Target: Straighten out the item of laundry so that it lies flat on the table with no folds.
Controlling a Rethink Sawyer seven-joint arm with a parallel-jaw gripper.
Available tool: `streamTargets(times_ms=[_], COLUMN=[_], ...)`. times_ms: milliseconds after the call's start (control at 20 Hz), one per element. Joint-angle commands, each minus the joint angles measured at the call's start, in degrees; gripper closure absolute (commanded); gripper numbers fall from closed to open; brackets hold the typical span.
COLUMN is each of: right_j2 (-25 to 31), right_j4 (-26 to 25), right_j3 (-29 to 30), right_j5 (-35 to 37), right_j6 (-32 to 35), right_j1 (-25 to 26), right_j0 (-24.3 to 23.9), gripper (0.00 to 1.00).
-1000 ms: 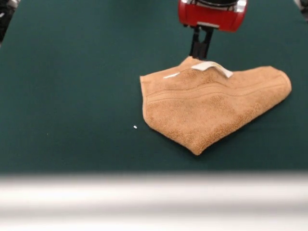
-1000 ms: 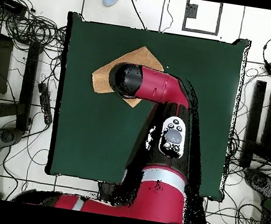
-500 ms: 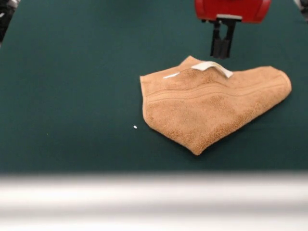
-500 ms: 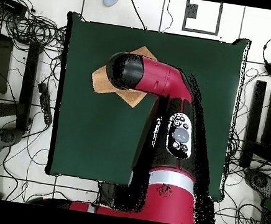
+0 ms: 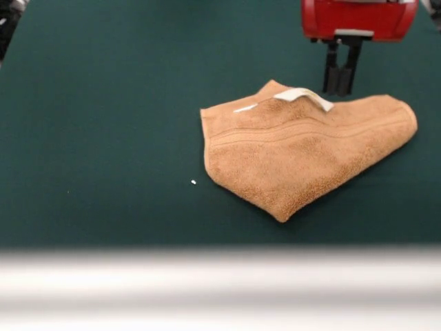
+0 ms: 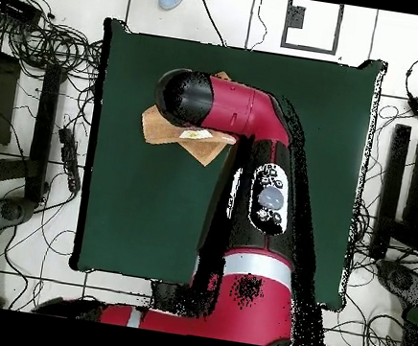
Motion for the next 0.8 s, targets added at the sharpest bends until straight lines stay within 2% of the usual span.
streamTargets(times_ms=[50,500,800], right_j2=[4.71,0.38,-0.70], right_j4=[-3.03,-6.93,-10.11], right_j3=[-0.69,-4.07,-4.28], right_j5=[1.44,6.28,3.93], right_j6=[0.87,1.41,1.07], right_j1=[5.44,7.95,9.91], right_j0=[2.89,5.27,5.19], gripper=[1.00,1.00,1.00])
